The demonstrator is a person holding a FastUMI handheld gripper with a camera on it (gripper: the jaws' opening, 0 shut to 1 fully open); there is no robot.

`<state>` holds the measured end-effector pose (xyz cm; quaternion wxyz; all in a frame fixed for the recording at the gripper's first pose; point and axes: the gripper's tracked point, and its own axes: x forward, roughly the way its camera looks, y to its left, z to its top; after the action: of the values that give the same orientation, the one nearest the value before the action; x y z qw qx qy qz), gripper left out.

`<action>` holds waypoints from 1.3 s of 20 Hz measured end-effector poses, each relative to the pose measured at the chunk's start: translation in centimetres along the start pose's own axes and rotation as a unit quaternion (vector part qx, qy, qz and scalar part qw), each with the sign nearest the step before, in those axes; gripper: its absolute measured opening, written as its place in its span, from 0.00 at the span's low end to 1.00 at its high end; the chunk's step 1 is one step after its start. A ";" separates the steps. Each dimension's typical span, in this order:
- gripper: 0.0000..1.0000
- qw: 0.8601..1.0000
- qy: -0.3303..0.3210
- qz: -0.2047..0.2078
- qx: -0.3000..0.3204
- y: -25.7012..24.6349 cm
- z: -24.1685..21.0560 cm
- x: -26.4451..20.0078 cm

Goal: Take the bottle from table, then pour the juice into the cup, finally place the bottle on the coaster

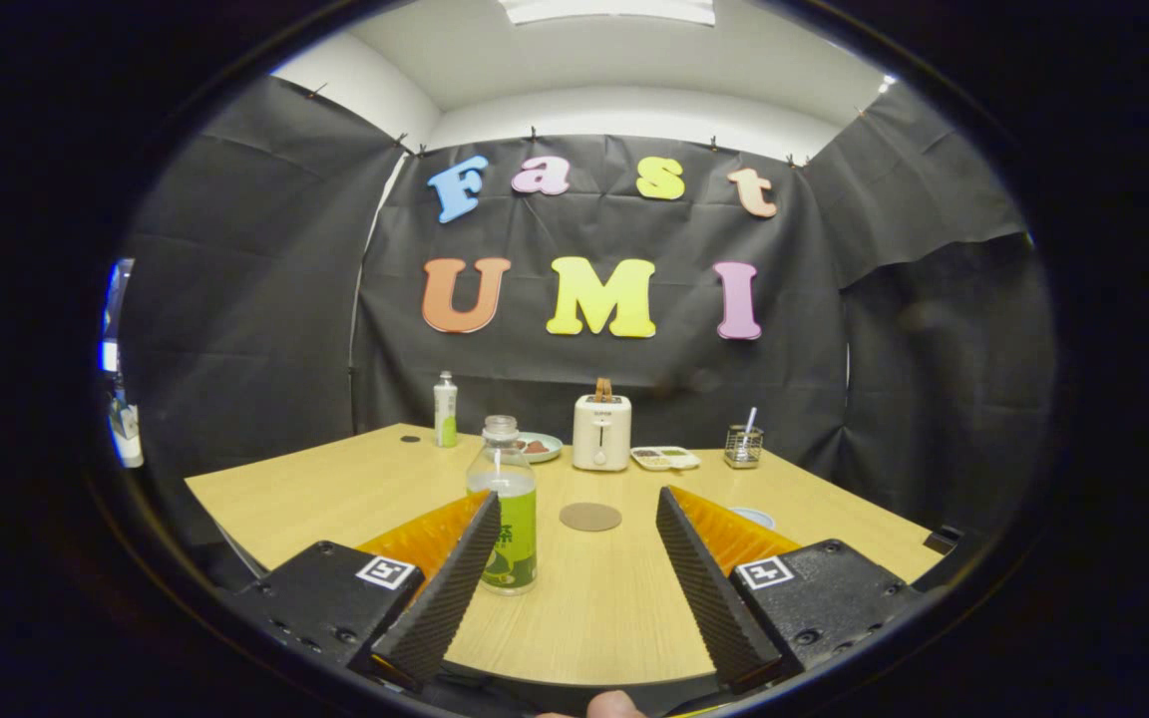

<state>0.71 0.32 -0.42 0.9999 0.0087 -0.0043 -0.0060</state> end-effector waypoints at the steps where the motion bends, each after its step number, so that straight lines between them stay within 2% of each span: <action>1: 1.00 1.000 0.001 0.000 0.001 0.0 -0.1 0.1; 11: 1.00 1.000 -0.001 0.006 -0.003 1.4 -0.5 0.8; 21: 1.00 0.999 0.038 0.030 -0.003 5.5 -3.5 4.7; 26: 1.00 0.998 0.061 0.022 0.010 6.6 -4.9 7.3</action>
<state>8.16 6.90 -5.18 0.9981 0.0195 0.0569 0.0166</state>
